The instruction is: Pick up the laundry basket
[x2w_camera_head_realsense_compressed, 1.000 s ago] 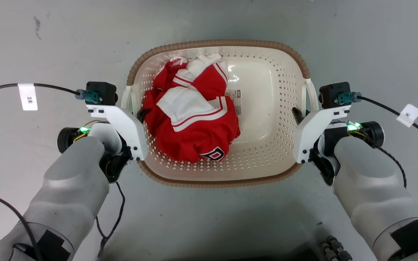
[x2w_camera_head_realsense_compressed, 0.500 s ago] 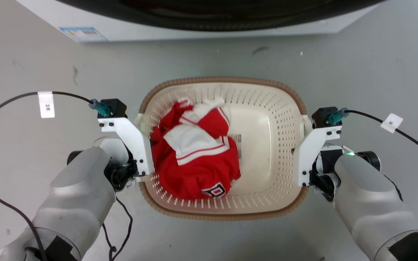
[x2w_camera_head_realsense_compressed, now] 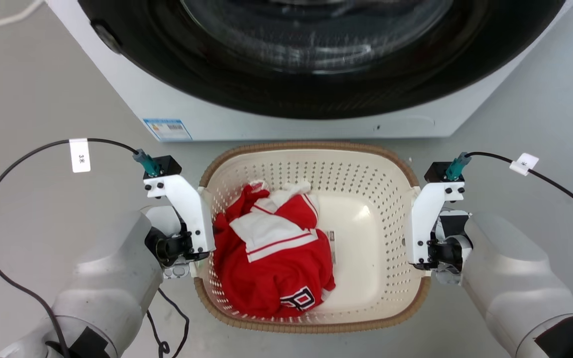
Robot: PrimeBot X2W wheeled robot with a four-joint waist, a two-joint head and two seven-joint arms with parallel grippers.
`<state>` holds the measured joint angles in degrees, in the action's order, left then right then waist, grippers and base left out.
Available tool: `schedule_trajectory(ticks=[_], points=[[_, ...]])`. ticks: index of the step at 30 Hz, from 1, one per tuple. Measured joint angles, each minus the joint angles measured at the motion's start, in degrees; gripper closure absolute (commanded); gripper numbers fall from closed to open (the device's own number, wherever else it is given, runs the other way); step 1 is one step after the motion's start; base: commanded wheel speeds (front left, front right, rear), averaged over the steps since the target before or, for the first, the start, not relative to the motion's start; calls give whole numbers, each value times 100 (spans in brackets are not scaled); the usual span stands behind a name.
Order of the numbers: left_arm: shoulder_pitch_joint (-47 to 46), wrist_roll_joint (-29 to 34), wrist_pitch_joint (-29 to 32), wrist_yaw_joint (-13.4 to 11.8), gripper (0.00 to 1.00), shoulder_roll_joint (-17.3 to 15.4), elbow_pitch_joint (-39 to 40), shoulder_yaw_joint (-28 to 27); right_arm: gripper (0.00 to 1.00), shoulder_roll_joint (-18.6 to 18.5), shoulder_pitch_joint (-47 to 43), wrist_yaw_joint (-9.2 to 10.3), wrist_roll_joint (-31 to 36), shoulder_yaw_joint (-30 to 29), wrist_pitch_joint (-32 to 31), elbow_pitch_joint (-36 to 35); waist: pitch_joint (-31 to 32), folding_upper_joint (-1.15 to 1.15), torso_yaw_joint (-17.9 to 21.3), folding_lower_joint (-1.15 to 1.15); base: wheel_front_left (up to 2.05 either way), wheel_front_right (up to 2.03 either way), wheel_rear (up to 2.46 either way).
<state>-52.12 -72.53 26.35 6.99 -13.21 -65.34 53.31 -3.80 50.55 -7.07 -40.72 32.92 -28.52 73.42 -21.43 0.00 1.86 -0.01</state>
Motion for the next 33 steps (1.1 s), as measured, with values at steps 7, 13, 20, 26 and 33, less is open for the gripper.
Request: schedule_trajectory(ticks=[7, 13, 20, 26, 33], points=[[70, -137, 337, 0, 100, 55, -120, 54, 100, -12, -10, 0, -209, 9, -742, 36, 630, 0, -76, 0, 0, 0, 0], [182, -216, 486, 0, 100, 91, -179, 101, 100, -12, -42, 0, -196, -62, -1049, 65, 1125, 0, -122, -1, 0, 0, 0], [460, -290, 638, 0, 100, 156, -264, 168, 100, -12, -337, 1, -194, -247, -1456, 67, 1636, 0, -136, -1, 0, 0, 0], [757, -349, 767, 1, 100, 253, -353, 225, 100, -10, -641, 1, -44, -391, -1742, 68, 2012, 0, -121, -1, 0, 0, 0], [994, -398, 828, 1, 100, 302, -382, 272, 100, -10, -851, 1, 57, -549, -1923, 69, 2235, 0, -105, -1, 0, 0, 0]])
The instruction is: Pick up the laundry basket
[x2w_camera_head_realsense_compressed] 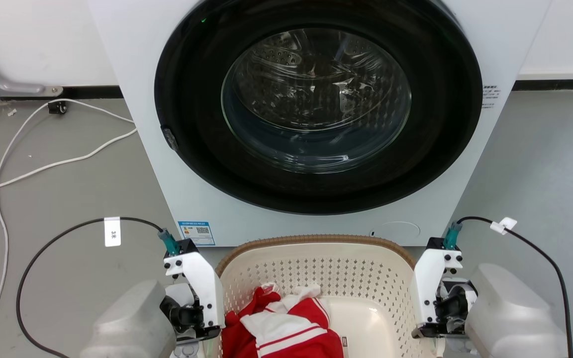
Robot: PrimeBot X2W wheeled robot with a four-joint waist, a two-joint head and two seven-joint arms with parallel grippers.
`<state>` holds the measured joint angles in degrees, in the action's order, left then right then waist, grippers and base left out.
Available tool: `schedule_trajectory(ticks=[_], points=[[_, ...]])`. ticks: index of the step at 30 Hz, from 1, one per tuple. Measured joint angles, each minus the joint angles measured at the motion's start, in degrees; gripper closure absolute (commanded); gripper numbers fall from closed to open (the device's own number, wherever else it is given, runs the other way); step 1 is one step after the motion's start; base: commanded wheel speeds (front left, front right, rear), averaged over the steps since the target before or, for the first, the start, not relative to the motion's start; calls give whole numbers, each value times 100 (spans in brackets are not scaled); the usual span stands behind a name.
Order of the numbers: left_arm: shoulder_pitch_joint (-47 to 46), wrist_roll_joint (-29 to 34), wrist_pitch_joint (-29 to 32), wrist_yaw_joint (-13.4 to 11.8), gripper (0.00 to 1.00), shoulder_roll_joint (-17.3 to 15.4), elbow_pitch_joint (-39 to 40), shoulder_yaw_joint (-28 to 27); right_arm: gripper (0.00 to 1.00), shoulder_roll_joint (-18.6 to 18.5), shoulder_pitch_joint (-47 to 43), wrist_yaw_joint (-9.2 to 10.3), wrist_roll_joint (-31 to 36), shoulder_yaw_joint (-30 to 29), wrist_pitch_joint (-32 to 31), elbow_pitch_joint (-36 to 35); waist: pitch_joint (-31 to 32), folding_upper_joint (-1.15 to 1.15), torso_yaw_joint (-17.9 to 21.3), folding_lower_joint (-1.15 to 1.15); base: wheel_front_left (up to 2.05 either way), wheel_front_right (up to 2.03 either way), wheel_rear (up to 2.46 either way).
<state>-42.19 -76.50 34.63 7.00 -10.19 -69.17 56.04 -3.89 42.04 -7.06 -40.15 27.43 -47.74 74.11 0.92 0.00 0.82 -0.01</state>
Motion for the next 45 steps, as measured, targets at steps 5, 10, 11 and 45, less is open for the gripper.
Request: schedule_trajectory(ticks=[5, 10, 11, 45], points=[[59, -29, -11, 0, 100, 12, -4, 26, 100, -1, -50, 0, 27, -68, -25, 1, 55, 0, 5, 0, 0, 0, 0], [71, -30, -35, 0, 100, 14, -13, 55, 100, 0, -96, 0, 13, -85, 8, 1, 64, 0, 0, 0, 0, 0, 0], [71, -30, -36, 0, 100, 14, -13, 58, 100, 0, -96, 0, 10, -88, 8, 1, 65, 0, -1, 0, 0, 0, 0], [62, -74, -203, 1, 100, -33, 29, 153, 100, 5, -94, 0, -57, -38, 108, 0, -87, 0, 32, 1, 0, 0, 0]])
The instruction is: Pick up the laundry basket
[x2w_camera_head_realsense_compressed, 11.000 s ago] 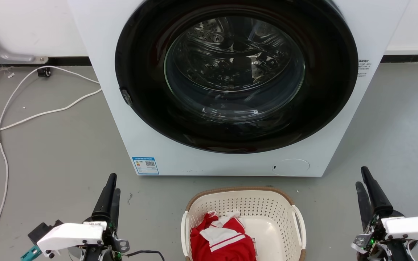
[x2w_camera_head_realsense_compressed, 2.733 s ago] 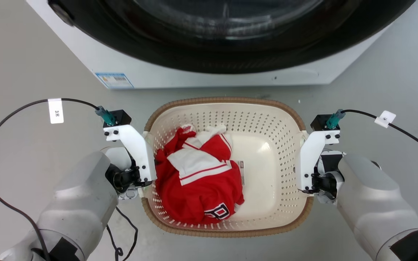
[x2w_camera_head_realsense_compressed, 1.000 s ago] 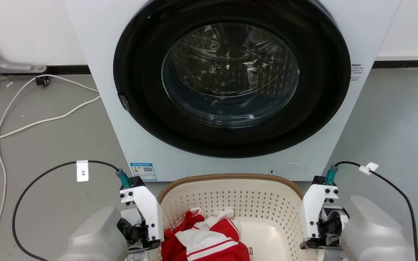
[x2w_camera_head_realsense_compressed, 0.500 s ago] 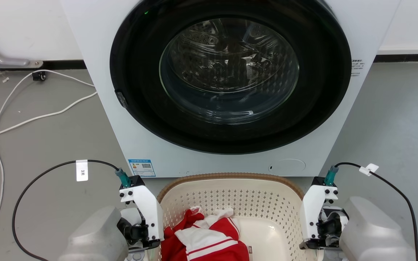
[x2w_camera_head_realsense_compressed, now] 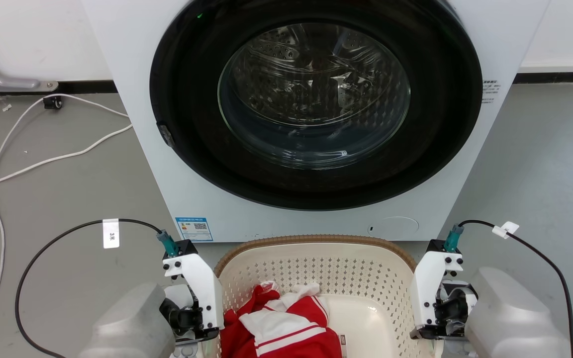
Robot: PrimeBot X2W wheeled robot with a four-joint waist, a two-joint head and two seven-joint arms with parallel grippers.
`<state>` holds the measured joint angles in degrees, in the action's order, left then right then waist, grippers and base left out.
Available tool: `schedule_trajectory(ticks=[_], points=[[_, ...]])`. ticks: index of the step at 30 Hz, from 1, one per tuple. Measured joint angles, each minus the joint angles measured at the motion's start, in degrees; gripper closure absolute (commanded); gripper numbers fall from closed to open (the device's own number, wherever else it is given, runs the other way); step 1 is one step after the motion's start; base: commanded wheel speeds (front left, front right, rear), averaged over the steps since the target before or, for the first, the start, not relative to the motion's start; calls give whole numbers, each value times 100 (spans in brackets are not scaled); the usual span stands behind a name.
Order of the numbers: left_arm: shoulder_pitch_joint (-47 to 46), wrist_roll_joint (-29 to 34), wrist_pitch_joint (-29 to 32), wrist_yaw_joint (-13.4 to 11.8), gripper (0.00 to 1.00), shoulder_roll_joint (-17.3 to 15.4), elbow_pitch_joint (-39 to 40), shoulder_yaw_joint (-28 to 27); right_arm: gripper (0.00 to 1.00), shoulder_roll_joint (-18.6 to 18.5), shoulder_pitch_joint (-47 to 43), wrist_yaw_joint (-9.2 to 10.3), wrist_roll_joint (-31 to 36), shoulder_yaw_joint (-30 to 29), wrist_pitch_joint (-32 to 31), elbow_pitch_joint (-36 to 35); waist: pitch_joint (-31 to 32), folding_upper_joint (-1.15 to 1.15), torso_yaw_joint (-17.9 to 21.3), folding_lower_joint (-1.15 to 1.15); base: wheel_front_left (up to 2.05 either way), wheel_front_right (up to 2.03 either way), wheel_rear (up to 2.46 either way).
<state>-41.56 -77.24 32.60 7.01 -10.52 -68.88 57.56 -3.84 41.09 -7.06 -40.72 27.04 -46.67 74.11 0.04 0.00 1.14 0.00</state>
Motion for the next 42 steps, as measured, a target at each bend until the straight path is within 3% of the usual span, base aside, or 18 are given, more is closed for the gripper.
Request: schedule_trajectory(ticks=[42], points=[[-3, -145, 31, 2, 100, 0, -26, 71, 100, 11, -5, 0, 96, -116, -29, 0, 4, 0, -2, 0, 0, 0, 0]])
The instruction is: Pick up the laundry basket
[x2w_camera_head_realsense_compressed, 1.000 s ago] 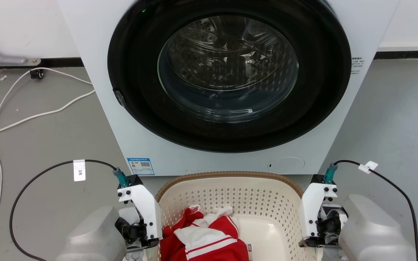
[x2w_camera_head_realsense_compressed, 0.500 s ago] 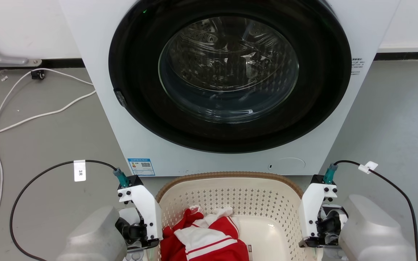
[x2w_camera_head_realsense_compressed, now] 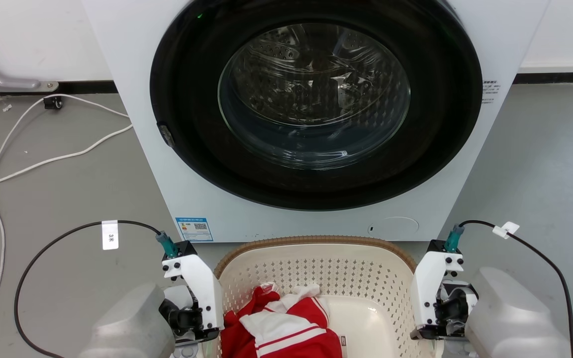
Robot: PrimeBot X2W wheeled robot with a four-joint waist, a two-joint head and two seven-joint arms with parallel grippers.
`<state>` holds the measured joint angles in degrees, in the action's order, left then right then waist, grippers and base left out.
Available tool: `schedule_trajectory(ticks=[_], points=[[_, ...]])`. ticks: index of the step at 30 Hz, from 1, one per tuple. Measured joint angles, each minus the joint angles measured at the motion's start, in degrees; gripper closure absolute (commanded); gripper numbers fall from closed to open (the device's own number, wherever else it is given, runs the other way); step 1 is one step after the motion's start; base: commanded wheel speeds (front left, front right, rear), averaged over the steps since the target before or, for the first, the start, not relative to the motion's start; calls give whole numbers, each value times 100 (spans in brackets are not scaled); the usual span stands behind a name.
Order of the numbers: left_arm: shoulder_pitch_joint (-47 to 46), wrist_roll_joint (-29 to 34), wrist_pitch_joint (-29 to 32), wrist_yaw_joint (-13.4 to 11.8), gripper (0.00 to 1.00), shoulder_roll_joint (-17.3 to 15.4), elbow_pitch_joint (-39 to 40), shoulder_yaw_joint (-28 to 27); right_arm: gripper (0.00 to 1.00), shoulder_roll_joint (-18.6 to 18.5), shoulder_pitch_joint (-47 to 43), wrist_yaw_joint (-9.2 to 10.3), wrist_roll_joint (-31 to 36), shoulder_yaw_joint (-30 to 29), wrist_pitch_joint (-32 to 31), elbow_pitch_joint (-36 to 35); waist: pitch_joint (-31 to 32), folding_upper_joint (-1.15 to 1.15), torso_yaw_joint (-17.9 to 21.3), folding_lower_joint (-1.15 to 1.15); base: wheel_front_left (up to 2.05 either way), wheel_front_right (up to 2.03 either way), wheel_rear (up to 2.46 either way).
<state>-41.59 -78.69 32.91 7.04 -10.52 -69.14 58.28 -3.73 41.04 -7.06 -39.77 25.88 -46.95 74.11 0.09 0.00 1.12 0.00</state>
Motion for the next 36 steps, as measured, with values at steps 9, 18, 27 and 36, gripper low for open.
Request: schedule_trajectory(ticks=[9, 18, 27, 36], points=[[9, -15, -18, 0, 100, 11, -9, 22, 100, -1, -25, 0, 36, -52, -25, 0, 6, 0, -7, 0, 0, 0, 0], [11, -32, -34, 0, 100, 10, -9, 32, 100, -1, -48, 0, 41, -71, -43, 0, -4, 0, -21, 0, 0, 0, 0], [24, -64, -41, 0, 100, 7, -9, 51, 100, -1, -59, 0, 32, -54, -43, -1, 2, 0, -9, 0, 0, 0, 0], [24, -65, -56, 0, 100, 2, -10, 70, 100, -1, -60, 0, -12, -34, -42, -1, -15, 0, 1, 0, 0, 0, 0]])
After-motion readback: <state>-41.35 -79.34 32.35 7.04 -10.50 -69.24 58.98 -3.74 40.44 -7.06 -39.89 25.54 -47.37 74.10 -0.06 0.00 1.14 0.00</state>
